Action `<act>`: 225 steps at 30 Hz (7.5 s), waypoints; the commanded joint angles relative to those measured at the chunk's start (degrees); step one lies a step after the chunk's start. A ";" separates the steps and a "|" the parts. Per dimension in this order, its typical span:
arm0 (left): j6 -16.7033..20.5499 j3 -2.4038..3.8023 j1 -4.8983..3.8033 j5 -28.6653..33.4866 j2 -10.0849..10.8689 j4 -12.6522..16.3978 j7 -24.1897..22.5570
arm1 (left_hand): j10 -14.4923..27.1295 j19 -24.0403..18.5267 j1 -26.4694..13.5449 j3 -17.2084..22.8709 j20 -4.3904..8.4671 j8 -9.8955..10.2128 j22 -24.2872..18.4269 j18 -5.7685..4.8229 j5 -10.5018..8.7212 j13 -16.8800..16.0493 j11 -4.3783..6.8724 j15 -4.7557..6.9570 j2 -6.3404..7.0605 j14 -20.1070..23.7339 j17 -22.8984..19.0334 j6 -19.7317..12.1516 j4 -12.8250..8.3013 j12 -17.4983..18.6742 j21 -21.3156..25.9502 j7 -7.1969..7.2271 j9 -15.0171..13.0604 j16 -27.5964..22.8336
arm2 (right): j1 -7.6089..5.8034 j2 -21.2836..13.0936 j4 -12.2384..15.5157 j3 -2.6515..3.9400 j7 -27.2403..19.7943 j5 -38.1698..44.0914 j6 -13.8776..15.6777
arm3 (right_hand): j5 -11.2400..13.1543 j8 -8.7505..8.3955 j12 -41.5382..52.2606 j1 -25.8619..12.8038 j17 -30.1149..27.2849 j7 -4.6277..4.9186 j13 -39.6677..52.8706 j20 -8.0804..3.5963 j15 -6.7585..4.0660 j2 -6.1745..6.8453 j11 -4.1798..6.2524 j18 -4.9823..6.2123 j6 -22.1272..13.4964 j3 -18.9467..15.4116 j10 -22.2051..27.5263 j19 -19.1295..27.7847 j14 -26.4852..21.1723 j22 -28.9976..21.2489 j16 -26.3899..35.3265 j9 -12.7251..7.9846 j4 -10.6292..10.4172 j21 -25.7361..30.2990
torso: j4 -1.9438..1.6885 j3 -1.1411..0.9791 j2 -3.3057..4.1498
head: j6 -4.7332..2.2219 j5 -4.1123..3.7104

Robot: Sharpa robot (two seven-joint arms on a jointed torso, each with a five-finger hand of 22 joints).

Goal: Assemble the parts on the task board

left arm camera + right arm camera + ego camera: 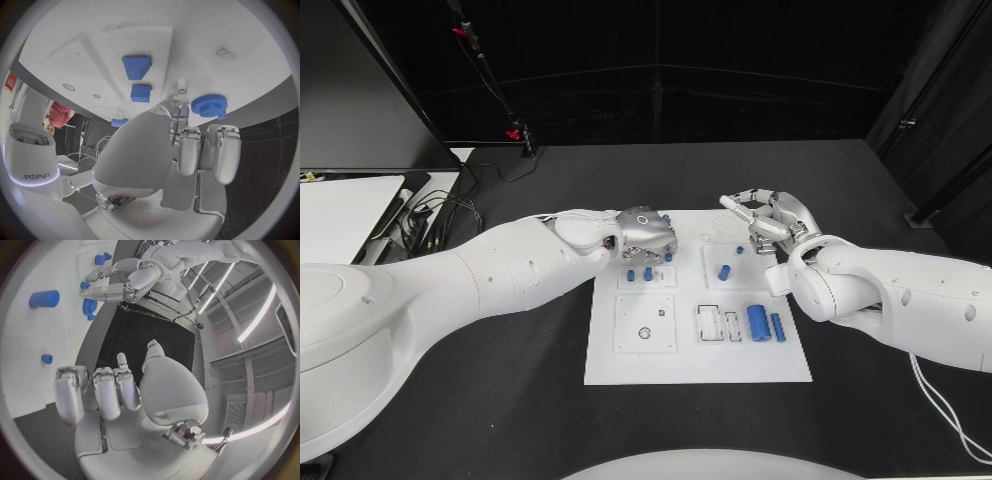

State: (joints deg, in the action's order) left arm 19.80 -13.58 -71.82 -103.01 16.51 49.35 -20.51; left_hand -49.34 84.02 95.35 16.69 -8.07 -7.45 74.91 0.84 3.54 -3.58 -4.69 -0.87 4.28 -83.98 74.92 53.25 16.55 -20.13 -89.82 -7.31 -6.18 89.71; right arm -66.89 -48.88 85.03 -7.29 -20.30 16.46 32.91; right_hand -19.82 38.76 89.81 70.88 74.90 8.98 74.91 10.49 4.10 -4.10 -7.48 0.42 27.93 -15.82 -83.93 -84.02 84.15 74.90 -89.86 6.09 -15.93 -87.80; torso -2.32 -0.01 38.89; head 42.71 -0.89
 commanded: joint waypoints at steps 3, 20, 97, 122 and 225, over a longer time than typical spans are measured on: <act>-1.15 0.05 -0.07 -0.36 -0.25 -0.43 -0.08 | -0.17 5.98 -0.27 0.48 0.47 0.04 15.09 -0.84 -0.20 0.11 0.15 0.50 -0.25 -6.02 15.08 0.31 0.02 0.75 -0.18 -0.04 0.23 0.29 | -0.09 0.05 0.09 0.03 -0.42 -0.06 -0.40 | -0.21 0.00 0.19 0.16 15.10 3.33 15.09 0.34 0.45 -0.56 -0.50 0.55 0.38 -0.03 -6.07 -3.17 5.85 13.66 -0.14 -0.09 -0.31 0.38 | 0.00 -0.01 -0.02 | 0.16 -0.17; -1.47 0.06 -0.06 -0.36 -0.90 -0.76 -0.24 | 0.47 5.98 -2.02 0.34 0.50 1.40 15.09 -0.84 -0.36 0.02 -0.62 -0.29 0.61 -6.02 15.08 -0.60 0.06 2.40 -0.18 -0.78 1.12 0.29 | -0.09 0.11 0.01 0.03 -0.39 -0.06 -0.35 | -0.21 0.00 0.19 0.16 15.10 3.33 15.09 0.34 0.45 -0.56 -0.50 0.55 0.38 -0.03 -6.07 -3.17 5.85 13.66 -0.14 -0.09 -0.31 0.38 | -0.06 -0.03 0.01 | 0.24 -0.25; -4.27 0.06 0.01 -0.35 -1.19 -0.56 -2.05 | -3.85 5.98 -3.84 0.63 0.74 2.96 15.09 -0.84 -0.54 0.06 0.81 1.27 2.00 -5.60 14.04 1.60 0.08 6.39 -0.18 0.68 2.22 0.12 | -0.09 0.26 -0.26 0.03 -0.36 -0.07 -0.21 | -1.07 -0.07 0.19 0.48 15.10 3.25 15.09 0.34 0.42 -0.80 -0.45 0.59 1.04 0.10 -6.07 -3.07 5.85 13.60 -0.14 -0.40 -0.18 0.46 | -0.07 -0.03 0.00 | 0.19 -0.34; -2.89 0.06 0.02 -0.36 -1.06 -1.01 -2.15 | -9.05 5.98 -2.04 2.68 0.85 0.03 15.09 -0.84 -0.54 0.05 2.10 2.41 -1.02 -6.02 15.08 8.93 -0.03 6.02 -0.18 2.09 0.79 0.29 | -0.09 0.10 -0.08 0.03 -0.04 -0.06 -0.09 | -1.10 -0.10 0.19 0.49 15.10 3.26 15.09 0.34 0.42 -0.82 -0.45 0.59 1.03 0.10 -6.07 -3.06 5.85 13.59 -0.14 -0.43 -0.18 0.47 | -0.04 -0.02 -0.01 | 0.22 -0.41; -1.24 0.05 -2.17 -0.31 7.14 4.10 -3.72 | -9.72 5.98 -4.01 2.94 0.97 1.17 15.09 -0.84 -0.57 0.12 0.95 0.69 -1.40 -6.02 15.08 8.34 0.07 8.32 -0.18 1.18 1.04 0.29 | -0.07 -0.46 -0.06 0.02 0.36 -0.06 -0.52 | -1.21 -0.34 0.19 0.57 15.10 3.28 15.09 0.34 0.43 -0.91 -0.47 0.66 1.00 0.12 -6.07 -2.86 5.85 13.48 -0.14 -0.64 -0.18 0.65 | -0.06 -0.05 -0.01 | 0.65 0.26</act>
State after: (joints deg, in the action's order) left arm 19.87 -13.49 -74.07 -103.13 23.76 53.58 -23.54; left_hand -59.15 84.02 91.74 19.33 -7.67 -6.08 74.91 0.83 2.73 -3.51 -3.45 0.34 3.27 -83.98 74.90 61.44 16.53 -12.14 -89.82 -5.69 -5.11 89.70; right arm -66.88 -49.39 84.83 -7.29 -19.88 16.45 32.82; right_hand -20.74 38.76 89.81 71.25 74.91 9.13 74.91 10.57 4.30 -4.47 -7.48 0.42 28.71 -15.82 -83.93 -83.95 83.95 74.90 -89.86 5.52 -15.93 -87.35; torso -2.39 -0.05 38.88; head 43.29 -0.58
